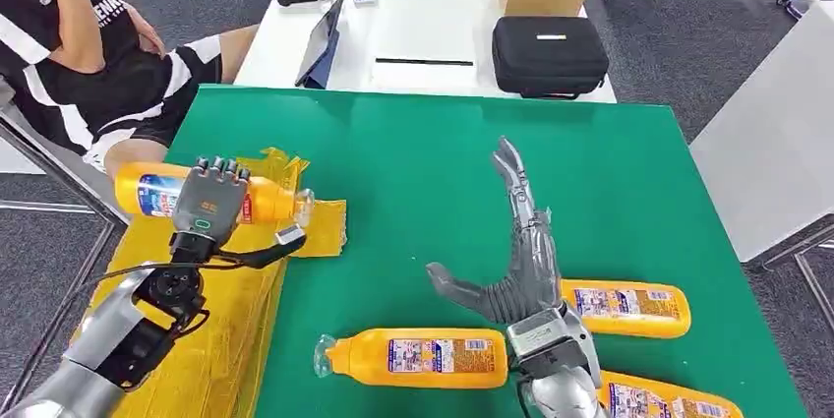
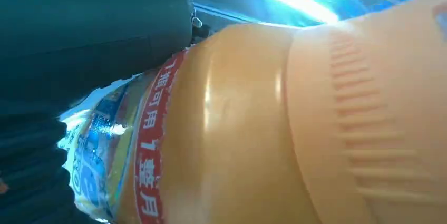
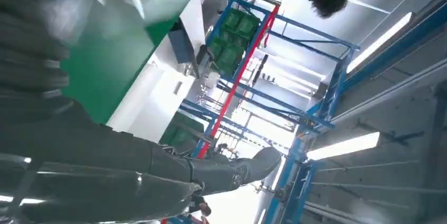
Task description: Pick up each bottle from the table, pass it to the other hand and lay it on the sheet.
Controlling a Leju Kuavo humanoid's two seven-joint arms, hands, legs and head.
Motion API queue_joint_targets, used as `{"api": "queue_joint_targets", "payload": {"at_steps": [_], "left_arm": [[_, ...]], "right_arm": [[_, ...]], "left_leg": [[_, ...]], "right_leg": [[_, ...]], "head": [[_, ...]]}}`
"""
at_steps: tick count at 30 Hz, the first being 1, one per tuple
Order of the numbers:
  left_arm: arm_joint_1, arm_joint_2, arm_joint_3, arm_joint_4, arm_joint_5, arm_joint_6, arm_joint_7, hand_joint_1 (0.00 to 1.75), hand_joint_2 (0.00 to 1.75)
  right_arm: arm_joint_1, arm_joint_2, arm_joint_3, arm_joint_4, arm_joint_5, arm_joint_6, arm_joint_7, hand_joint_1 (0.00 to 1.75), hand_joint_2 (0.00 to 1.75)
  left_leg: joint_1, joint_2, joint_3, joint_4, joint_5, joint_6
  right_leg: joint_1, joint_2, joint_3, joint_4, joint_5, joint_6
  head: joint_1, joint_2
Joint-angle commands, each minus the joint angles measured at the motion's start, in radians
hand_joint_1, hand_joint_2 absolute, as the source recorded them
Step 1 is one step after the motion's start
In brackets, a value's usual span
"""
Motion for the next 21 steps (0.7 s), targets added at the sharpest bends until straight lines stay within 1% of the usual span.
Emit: {"api": "queue_joint_targets", "payload": {"at_steps": [1, 2, 3, 4, 5, 8, 9, 11, 14, 15, 16, 18, 19, 21], "left_arm": [[-0.033, -0.016, 0.055, 0.217, -0.001, 0.031, -0.082, 1.75, 1.75], [-0.033, -0.016, 0.055, 0.217, -0.001, 0.031, -0.082, 1.75, 1.75], [-0.033, -0.016, 0.055, 0.217, -0.001, 0.031, -0.082, 1.75, 1.75], [-0.028, -0.031, 0.076, 0.217, -0.001, 0.031, -0.105, 1.75, 1.75], [-0.021, -0.044, 0.098, 0.222, -0.001, 0.034, -0.131, 1.75, 1.75], [-0.011, -0.066, 0.115, 0.250, -0.001, 0.058, -0.139, 1.75, 1.75], [-0.011, -0.066, 0.115, 0.250, -0.001, 0.058, -0.139, 1.75, 1.75], [-0.011, -0.066, 0.115, 0.250, -0.001, 0.058, -0.139, 1.75, 1.75], [-0.011, -0.066, 0.115, 0.250, -0.001, 0.058, -0.139, 1.75, 1.75], [-0.011, -0.066, 0.115, 0.250, -0.001, 0.058, -0.139, 1.75, 1.75], [-0.011, -0.066, 0.115, 0.250, -0.001, 0.058, -0.139, 1.75, 1.75], [-0.011, -0.066, 0.115, 0.250, -0.001, 0.058, -0.139, 1.75, 1.75], [-0.011, -0.066, 0.115, 0.250, -0.001, 0.058, -0.139, 1.75, 1.75], [-0.011, -0.066, 0.115, 0.250, -0.001, 0.058, -0.139, 1.75, 1.75]], "right_arm": [[-0.008, 0.012, -0.046, -0.003, 0.001, 0.014, 0.015, 0.00, 1.75], [-0.008, 0.012, -0.046, -0.003, 0.001, 0.014, 0.015, 0.00, 1.75], [-0.008, 0.012, -0.046, -0.003, 0.001, 0.014, 0.015, 0.00, 1.75], [-0.009, 0.012, -0.046, -0.001, 0.003, 0.017, 0.016, 0.00, 1.75], [-0.011, 0.014, -0.046, 0.002, 0.003, 0.019, 0.018, 0.00, 1.75], [-0.020, 0.019, -0.045, 0.013, 0.005, 0.023, 0.023, 0.00, 1.75], [-0.020, 0.019, -0.045, 0.013, 0.005, 0.023, 0.023, 0.00, 1.75], [-0.020, 0.019, -0.045, 0.013, 0.005, 0.023, 0.023, 0.00, 1.75], [-0.020, 0.019, -0.045, 0.013, 0.005, 0.023, 0.023, 0.00, 1.75], [-0.020, 0.019, -0.045, 0.013, 0.005, 0.023, 0.023, 0.00, 1.75], [-0.020, 0.019, -0.045, 0.013, 0.005, 0.023, 0.023, 0.00, 1.75], [-0.020, 0.019, -0.045, 0.013, 0.005, 0.023, 0.023, 0.00, 1.75], [-0.020, 0.019, -0.045, 0.013, 0.005, 0.023, 0.023, 0.00, 1.75], [-0.020, 0.019, -0.045, 0.013, 0.005, 0.023, 0.023, 0.00, 1.75]], "left_leg": [[0.000, 0.000, 0.002, -0.001, -0.001, -0.002], [0.002, 0.001, 0.007, 0.000, -0.003, -0.005], [0.002, 0.001, 0.004, 0.000, -0.002, -0.003], [0.002, 0.001, 0.005, 0.000, -0.002, -0.004], [0.001, 0.000, 0.002, 0.000, 0.000, -0.002], [0.000, 0.000, 0.003, -0.001, -0.001, -0.002], [0.002, 0.000, 0.007, 0.000, -0.003, -0.005], [0.000, 0.000, 0.002, -0.001, 0.000, -0.002], [0.002, 0.000, 0.006, 0.000, -0.003, -0.004], [0.001, 0.000, 0.002, 0.000, -0.001, -0.002], [0.002, 0.000, 0.004, 0.000, -0.002, -0.003], [0.001, 0.000, 0.002, 0.000, -0.001, -0.002], [0.003, 0.000, 0.006, 0.001, -0.003, -0.005], [0.001, 0.000, 0.002, 0.000, -0.001, -0.002]], "right_leg": [[0.000, 0.000, 0.002, 0.000, -0.001, -0.001], [0.002, -0.001, 0.007, 0.000, -0.003, -0.002], [0.002, -0.001, 0.004, -0.001, -0.001, -0.001], [0.002, -0.001, 0.005, 0.000, -0.002, -0.002], [0.001, -0.001, 0.002, -0.001, -0.001, -0.001], [0.001, -0.001, 0.002, -0.001, -0.001, -0.001], [0.002, -0.002, 0.007, -0.001, -0.003, -0.002], [0.000, -0.001, 0.002, -0.001, 0.000, 0.000], [0.002, -0.002, 0.006, -0.001, -0.003, -0.001], [0.001, -0.001, 0.002, -0.001, -0.001, -0.001], [0.002, -0.002, 0.005, -0.001, -0.002, -0.001], [0.001, -0.001, 0.002, -0.001, -0.001, -0.001], [0.003, -0.003, 0.007, 0.000, -0.003, -0.001], [0.001, -0.001, 0.002, -0.001, -0.001, -0.001]], "head": [[0.000, 0.000], [0.000, 0.000], [0.000, 0.000], [0.000, 0.000], [0.000, 0.000], [0.000, 0.000], [0.000, 0.000], [0.000, 0.000], [0.000, 0.000], [0.000, 0.000], [0.000, 0.000], [0.000, 0.000], [0.000, 0.000], [0.000, 0.000]]}}
